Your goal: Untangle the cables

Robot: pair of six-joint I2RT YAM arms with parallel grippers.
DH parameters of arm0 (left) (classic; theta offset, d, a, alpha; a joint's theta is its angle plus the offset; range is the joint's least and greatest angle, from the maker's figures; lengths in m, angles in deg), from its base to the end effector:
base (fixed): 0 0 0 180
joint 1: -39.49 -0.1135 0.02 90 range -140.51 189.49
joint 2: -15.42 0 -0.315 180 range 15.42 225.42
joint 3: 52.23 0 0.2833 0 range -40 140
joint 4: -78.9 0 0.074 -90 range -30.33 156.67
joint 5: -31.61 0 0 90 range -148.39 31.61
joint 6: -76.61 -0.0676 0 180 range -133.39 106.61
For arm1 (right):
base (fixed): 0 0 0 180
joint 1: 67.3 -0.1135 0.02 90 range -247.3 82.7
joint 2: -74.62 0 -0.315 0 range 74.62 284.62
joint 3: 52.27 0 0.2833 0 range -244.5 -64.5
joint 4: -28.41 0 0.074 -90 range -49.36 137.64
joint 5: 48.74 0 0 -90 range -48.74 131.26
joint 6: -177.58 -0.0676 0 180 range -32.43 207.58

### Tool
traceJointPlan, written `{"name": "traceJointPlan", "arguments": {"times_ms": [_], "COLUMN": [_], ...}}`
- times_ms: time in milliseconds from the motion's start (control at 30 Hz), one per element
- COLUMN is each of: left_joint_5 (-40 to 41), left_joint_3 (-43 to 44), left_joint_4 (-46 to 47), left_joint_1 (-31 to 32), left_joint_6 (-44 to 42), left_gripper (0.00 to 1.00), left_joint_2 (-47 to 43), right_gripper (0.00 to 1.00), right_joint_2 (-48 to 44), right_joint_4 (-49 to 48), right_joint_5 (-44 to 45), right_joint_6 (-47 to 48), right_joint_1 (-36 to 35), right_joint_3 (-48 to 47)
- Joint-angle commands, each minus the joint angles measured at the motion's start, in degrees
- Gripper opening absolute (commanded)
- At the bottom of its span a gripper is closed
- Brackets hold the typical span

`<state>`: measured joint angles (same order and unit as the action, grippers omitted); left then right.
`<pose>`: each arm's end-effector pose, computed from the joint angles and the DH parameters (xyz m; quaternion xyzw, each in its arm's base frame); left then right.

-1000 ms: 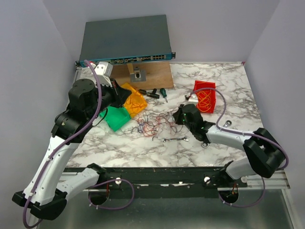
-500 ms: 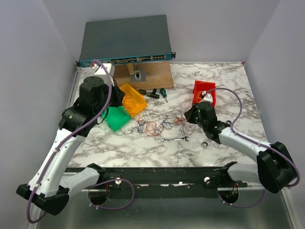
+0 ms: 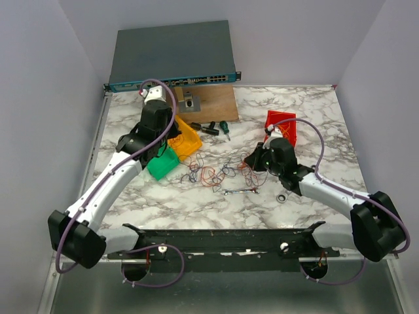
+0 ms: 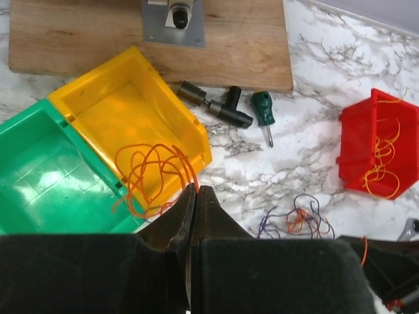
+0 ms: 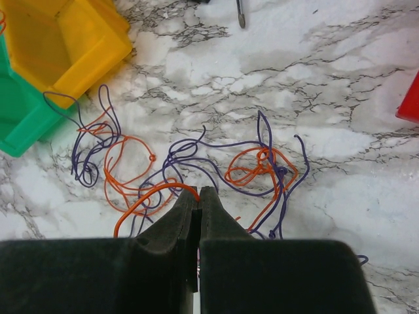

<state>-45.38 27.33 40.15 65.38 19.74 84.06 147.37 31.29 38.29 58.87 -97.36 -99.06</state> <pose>0.2829 -0.1204 0.3952 -0.1121 0.8455 -0.1682 0.4942 0.2625 0.1559 0.2221 -0.0233 0.8604 0.2690 0.4322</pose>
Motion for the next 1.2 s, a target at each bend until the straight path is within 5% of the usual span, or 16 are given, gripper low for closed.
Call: {"name": "traceJointPlan", "arguments": {"times_ms": [0,367,400,500,667,767,933,1167], "left_joint_5": [5.4,9.3,8.4,6.0,3.4,0.4,-17.1,-24.1], "left_joint_3": [3.3,8.6,8.8,10.3,4.9,3.0,-8.3,-18.3], "left_joint_4": [7.2,4.4,4.3,1.0,3.8,2.5,13.3,28.7], "left_joint_1": [-0.6,-4.4,-4.7,-5.0,-5.0,-4.8,-0.1,10.4], "left_joint_6": [2.0,4.4,4.4,5.5,4.2,3.0,-3.4,-8.9], "left_gripper": [0.00,0.00,0.05,0.47,0.82,0.84,0.83,0.82], "left_joint_2": [5.1,17.6,18.4,20.0,15.0,11.8,4.3,-0.8], "right_gripper": [0.01,0.01,0.01,0.01,0.01,0.01,0.01,0.01], "right_joint_2": [-1.5,-4.9,-5.0,-5.2,-4.9,-3.8,-2.9,-5.6], "right_joint_4": [0.3,2.4,2.6,3.6,3.8,3.8,7.0,15.5], "right_joint_5": [-2.2,-1.6,-1.7,-1.6,-1.4,-3.3,-4.6,-10.6], "right_joint_6": [2.0,2.1,2.2,2.3,2.5,2.8,3.9,5.7], "right_joint_1": [-0.3,-0.3,-0.4,-0.3,-0.3,-0.4,-0.4,-0.4], "right_joint_3": [-1.4,-1.2,-1.4,-1.8,-1.9,-2.5,-6.2,-18.3]}}
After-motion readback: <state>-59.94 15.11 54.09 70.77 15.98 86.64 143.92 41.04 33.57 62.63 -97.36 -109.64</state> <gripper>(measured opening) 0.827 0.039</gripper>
